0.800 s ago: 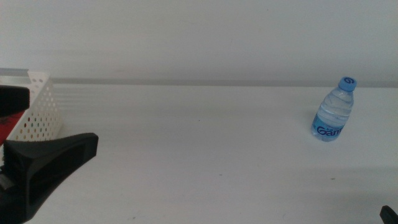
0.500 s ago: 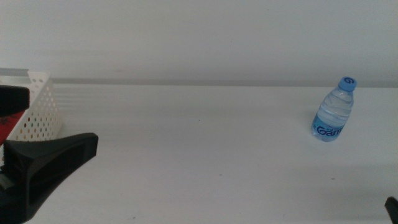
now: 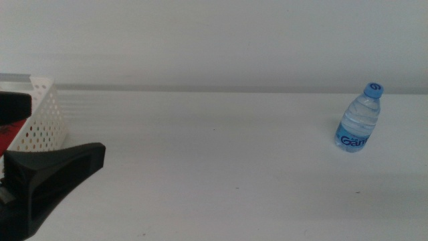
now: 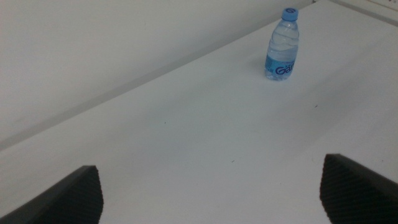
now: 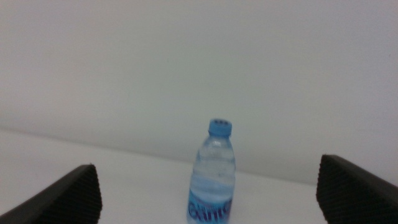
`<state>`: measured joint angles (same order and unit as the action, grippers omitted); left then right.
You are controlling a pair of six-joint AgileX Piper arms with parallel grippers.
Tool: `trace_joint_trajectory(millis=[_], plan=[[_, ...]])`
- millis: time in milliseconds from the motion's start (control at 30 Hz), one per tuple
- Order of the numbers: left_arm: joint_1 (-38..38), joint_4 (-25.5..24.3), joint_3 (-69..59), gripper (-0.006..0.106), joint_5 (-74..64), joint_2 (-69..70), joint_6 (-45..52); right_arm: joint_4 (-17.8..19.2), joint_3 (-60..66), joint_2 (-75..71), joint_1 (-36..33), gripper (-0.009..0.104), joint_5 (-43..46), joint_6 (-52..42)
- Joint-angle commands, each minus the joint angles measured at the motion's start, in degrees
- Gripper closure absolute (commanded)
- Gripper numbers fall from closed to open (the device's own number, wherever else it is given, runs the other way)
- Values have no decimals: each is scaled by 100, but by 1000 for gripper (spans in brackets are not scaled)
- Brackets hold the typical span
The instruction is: Use arms to grab the bottles and put them into the dustbin to the left of the table.
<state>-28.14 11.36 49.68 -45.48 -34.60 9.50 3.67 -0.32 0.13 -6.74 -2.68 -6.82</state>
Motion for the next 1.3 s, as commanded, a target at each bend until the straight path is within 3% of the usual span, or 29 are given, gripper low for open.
trace_joint_trajectory(millis=[0, 100, 267, 433, 700, 833, 933, 1033, 1167, 1267], plan=[[-48, 7, -19, 7, 110, 27, -39, -103, 244, -46, 38, 3, 268, 33], [-48, 7, -19, 7, 110, 27, -39, -309, 180, 588, 38, 3, 675, 36], [-48, 7, -19, 7, 110, 27, -39, -310, -143, 2315, 38, 3, 723, -14], [-48, 7, -19, 7, 110, 27, -39, -310, -169, 3582, 38, 3, 1486, 44], [-48, 7, -19, 7, 110, 27, -39, -310, -169, 4289, 38, 3, 1815, 95], [-48, 7, -19, 7, 110, 27, -39, -322, -169, 4299, 38, 3, 2417, 807], [-48, 7, -19, 7, 110, 27, -39, -453, -169, 4299, 38, 3, 2781, 757], [-48, 7, -19, 7, 110, 27, -39, -932, -169, 4390, 38, 3, 2980, 105], [-48, 7, -19, 7, 110, 27, -39, -2048, -169, 4822, 38, 3, 3559, -926], [-48, 7, -19, 7, 110, 27, -39, -2065, -184, 5300, 38, 3, 4100, -1321]])
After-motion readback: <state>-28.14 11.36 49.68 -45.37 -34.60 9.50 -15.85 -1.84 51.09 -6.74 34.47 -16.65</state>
